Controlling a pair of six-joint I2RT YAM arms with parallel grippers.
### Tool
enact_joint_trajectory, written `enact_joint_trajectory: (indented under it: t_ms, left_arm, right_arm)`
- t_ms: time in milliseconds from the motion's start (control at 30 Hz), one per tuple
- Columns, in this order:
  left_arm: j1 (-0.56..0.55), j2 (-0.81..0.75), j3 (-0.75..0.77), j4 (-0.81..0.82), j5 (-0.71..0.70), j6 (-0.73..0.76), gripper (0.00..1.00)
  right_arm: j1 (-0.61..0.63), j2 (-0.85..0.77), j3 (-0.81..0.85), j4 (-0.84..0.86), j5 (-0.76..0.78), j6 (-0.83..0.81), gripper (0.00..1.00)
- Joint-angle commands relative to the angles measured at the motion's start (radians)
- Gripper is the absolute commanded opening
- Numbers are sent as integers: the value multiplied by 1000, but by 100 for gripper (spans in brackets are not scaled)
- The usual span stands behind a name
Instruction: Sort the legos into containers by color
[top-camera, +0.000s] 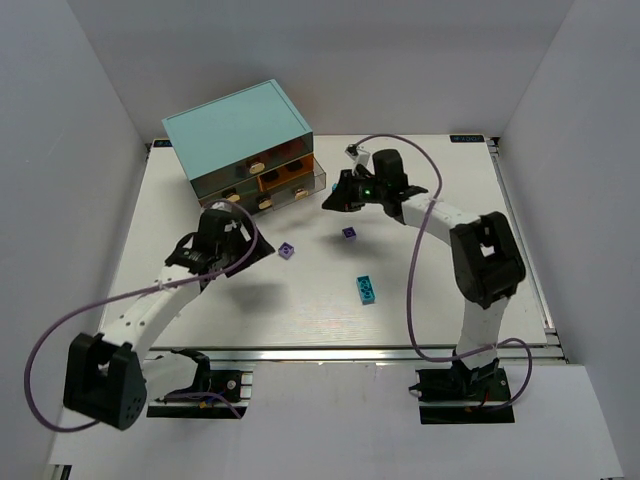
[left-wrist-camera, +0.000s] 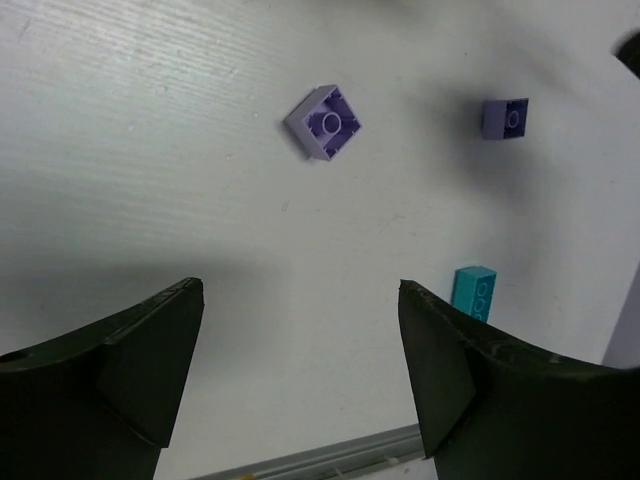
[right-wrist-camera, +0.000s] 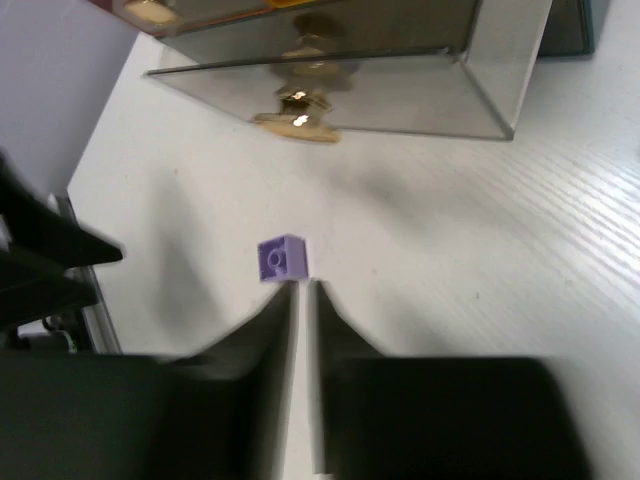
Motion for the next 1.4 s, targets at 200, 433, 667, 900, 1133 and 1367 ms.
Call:
enact_joint_trajectory:
  t_ms: [200,433,667,900,1133,1367]
  left_arm:
    - [-157,315,195,49,-197,179,81]
    - [-259,550,377,-59,-430,127,90]
    - [-300,752,534,-145,-516,92,92]
    - [-309,800,568,-139,-527,98,82]
    - [-319,759,525,-111,-507,87,55]
    - [-349,613,445,-102,-482,53,35]
  right_arm:
    - [-135,-317,-189,-150,-199,-577,25]
    - [-201,-344,-152,-438,-290,-795,66]
    - [-235,-419,-209,-410,-296,-789,66]
    - [-267,-448,-235,-410,-295,-795,67]
    - [-281,-465,-258,-409,-296,-798,66]
    - [-293,-477,-264,-421,-296,-819,65]
